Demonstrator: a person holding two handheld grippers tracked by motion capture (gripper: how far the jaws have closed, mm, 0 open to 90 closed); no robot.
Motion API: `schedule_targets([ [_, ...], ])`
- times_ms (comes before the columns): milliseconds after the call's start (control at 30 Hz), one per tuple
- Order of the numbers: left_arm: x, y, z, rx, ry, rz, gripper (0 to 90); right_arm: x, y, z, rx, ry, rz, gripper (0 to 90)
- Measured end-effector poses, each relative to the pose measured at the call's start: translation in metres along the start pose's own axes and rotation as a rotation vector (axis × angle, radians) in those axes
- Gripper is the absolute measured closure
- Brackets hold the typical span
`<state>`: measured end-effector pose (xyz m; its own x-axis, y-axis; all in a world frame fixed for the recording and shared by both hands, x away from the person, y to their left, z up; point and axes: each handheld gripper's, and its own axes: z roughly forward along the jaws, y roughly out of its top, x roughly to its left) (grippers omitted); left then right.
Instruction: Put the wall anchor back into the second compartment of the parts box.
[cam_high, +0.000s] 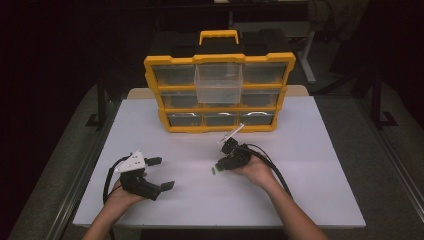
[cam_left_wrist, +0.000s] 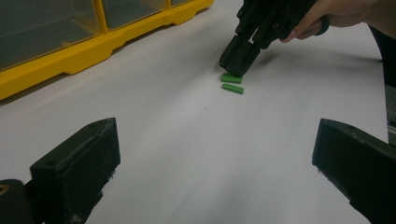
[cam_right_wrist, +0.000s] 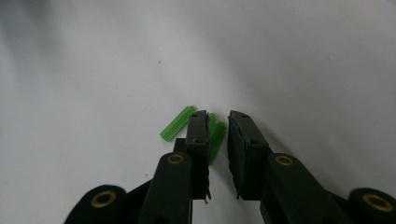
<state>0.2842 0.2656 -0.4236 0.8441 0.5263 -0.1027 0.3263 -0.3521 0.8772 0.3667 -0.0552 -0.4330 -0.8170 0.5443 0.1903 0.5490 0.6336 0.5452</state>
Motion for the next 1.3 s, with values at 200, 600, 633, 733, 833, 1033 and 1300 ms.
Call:
schedule_targets([
  [200,0.0,0.0001,-0.0001,-0.001,0.0,0.001,0.8,0.0006,0.0001,0.0002,0.001,-0.001,-0.011,77.8],
  [600,-0.0002,0.0002,-0.0002,0.0,-0.001,0.003,0.8,0.0048,-0.0001,0.0019,0.022,-0.021,-0.046,80.0],
  [633,-0.0002,0.0002,0.0,-0.002,-0.002,0.005,0.8,0.0043,-0.0004,0.0024,0.019,-0.024,-0.055,80.7],
  [733,-0.0003,0.0001,0.0,-0.002,-0.001,0.001,0.8,0.006,-0.0003,0.0026,0.023,-0.041,-0.073,82.3],
  [833,-0.0002,0.0001,-0.0002,0.0,-0.001,0.003,0.8,0.0085,-0.0002,0.0033,0.024,-0.06,-0.087,82.9],
  [1033,-0.0003,0.0002,0.0,-0.004,0.0,0.007,0.8,0.0085,-0.0005,0.0033,0.024,-0.065,-0.092,84.0],
  [1300,0.002,-0.0002,0.0017,-0.017,-0.003,0.02,0.8,0.0056,-0.0006,0.0,0.026,-0.058,-0.085,84.2],
])
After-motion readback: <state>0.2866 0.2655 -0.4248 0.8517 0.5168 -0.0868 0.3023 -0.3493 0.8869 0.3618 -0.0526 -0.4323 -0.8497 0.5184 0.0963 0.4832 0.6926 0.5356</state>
